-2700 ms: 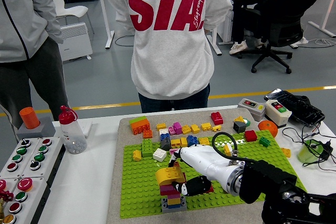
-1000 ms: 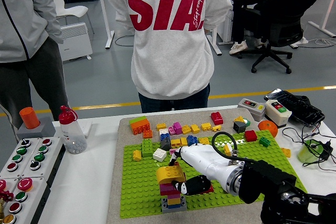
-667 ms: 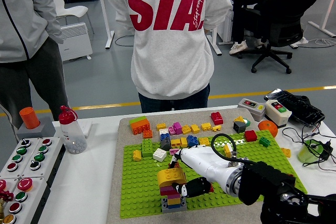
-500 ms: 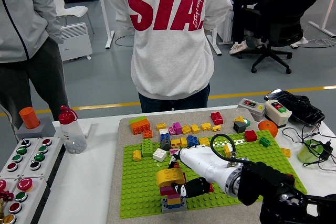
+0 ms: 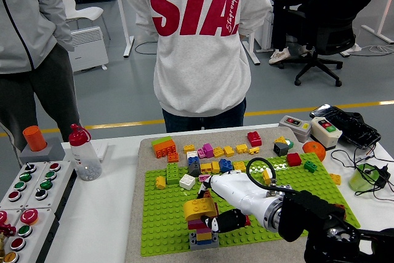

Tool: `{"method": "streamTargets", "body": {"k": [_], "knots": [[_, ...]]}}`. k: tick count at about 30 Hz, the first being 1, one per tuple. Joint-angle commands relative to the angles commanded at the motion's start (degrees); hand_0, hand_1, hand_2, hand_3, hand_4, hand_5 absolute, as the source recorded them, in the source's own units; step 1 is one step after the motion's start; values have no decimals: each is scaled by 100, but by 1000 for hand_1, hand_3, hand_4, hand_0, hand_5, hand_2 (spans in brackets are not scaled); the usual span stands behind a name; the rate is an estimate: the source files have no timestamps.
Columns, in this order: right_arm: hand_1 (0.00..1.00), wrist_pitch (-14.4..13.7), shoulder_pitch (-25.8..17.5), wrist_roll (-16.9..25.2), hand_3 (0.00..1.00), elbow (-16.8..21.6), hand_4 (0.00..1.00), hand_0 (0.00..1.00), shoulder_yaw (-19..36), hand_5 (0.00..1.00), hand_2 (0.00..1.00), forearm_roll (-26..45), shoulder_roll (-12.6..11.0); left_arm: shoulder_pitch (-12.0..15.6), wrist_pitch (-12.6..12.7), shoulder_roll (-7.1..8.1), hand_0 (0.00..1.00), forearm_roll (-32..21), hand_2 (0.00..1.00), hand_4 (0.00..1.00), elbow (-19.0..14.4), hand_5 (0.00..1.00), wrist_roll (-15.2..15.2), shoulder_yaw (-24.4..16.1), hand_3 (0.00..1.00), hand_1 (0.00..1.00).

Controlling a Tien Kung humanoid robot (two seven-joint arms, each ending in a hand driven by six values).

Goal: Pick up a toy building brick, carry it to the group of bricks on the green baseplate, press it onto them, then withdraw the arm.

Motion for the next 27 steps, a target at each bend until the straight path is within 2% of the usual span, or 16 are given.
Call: {"method": "streamTargets", "body": {"k": [27], "knots": [[791, 49, -20, -23, 712, 0, 543, 916, 32, 298, 868, -15, 9, 10, 2, -7, 652, 29, 672, 282, 0, 998, 8, -18, 571, 689]]}}
